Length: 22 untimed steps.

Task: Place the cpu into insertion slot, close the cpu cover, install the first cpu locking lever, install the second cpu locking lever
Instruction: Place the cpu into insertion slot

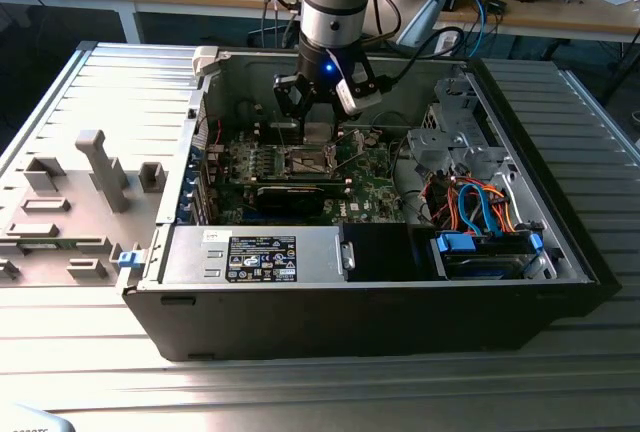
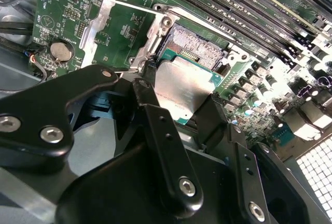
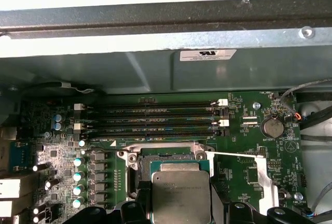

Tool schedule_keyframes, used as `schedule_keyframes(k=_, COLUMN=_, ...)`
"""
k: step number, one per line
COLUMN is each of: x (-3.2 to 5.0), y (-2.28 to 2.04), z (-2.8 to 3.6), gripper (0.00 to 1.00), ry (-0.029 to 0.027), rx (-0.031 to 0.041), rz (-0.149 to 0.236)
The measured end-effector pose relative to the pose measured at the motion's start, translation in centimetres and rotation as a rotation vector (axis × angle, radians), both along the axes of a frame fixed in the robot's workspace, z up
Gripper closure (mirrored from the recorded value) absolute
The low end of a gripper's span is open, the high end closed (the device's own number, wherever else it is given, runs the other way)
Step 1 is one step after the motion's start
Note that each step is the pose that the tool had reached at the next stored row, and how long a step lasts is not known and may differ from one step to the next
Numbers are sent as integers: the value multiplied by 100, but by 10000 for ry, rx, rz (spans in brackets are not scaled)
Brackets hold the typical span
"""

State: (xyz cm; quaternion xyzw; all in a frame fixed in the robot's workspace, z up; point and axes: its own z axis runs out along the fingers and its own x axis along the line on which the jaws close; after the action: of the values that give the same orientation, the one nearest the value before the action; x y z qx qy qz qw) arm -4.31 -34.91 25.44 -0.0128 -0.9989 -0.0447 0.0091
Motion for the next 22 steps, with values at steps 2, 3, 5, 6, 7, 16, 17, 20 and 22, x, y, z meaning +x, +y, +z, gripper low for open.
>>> schedule_keyframes(k=2, x=0, y=0, z=-3, gripper=46, ry=0, rx=0, rz=0)
schedule_keyframes(k=3, x=0, y=0, z=-5, gripper=46, ry=0, rx=0, rz=0)
schedule_keyframes(k=5, x=0, y=0, z=-8, gripper=46, ry=0, rx=0, rz=0)
schedule_keyframes(k=6, x=0, y=0, z=-9, gripper=46, ry=0, rx=0, rz=0)
schedule_keyframes(k=7, x=0, y=0, z=-10, gripper=46, ry=0, rx=0, rz=0)
schedule_keyframes(k=16, x=0, y=0, z=-38, gripper=46, ry=0, rx=-1, rz=0)
schedule_keyframes(k=17, x=0, y=0, z=-39, gripper=46, ry=0, rx=-1, rz=0)
schedule_keyframes(k=20, x=0, y=0, z=-44, gripper=46, ry=1, rx=-1, rz=0)
schedule_keyframes(k=22, x=-2, y=0, z=-48, gripper=46, ry=-1, rx=0, rz=-1)
